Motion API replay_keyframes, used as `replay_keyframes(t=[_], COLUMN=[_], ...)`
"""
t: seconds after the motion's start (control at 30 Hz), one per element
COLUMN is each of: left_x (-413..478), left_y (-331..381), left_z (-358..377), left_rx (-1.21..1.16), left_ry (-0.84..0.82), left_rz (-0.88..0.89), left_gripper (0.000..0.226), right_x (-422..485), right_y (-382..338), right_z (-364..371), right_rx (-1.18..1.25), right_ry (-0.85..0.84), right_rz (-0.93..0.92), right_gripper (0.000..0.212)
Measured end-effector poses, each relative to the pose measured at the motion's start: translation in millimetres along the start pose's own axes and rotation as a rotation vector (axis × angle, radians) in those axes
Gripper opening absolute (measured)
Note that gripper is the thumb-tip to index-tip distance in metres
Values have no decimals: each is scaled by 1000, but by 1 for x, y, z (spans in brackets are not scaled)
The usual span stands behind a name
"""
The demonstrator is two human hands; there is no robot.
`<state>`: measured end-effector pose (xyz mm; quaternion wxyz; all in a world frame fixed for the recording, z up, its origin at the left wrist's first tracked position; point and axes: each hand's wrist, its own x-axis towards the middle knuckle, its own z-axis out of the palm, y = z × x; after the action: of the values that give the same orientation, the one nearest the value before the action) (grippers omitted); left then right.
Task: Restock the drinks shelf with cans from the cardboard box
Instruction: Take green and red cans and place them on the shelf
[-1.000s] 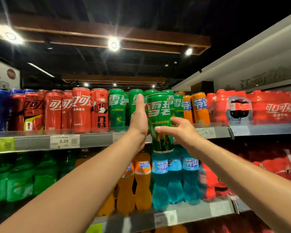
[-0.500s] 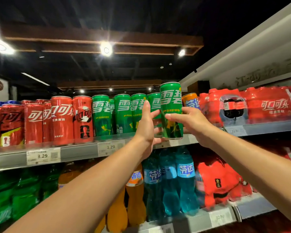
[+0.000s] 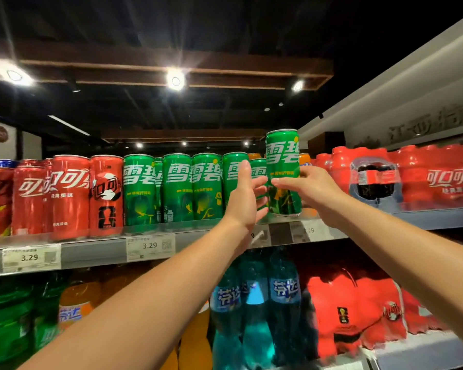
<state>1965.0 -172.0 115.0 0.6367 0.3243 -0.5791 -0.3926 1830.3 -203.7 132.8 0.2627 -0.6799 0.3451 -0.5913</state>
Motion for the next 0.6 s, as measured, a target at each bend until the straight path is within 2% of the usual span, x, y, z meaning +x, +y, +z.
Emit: replay_keyframes(t=[0.27, 0.47, 0.6], left_x=[13, 16, 18], left_y=[-12, -17, -14], left_z=[15, 19, 21], left_rx=[3, 39, 48], left_ry=[85, 147, 159], left_rz=[33, 27, -4], left_gripper=[66, 68, 69], right_x=[27, 39, 45], right_y=[21, 29, 31], right_z=[-9, -8, -8], right_rx=[14, 69, 57], right_ry=[-47, -96, -97], right_rz=[8, 26, 31], right_gripper=[34, 18, 26])
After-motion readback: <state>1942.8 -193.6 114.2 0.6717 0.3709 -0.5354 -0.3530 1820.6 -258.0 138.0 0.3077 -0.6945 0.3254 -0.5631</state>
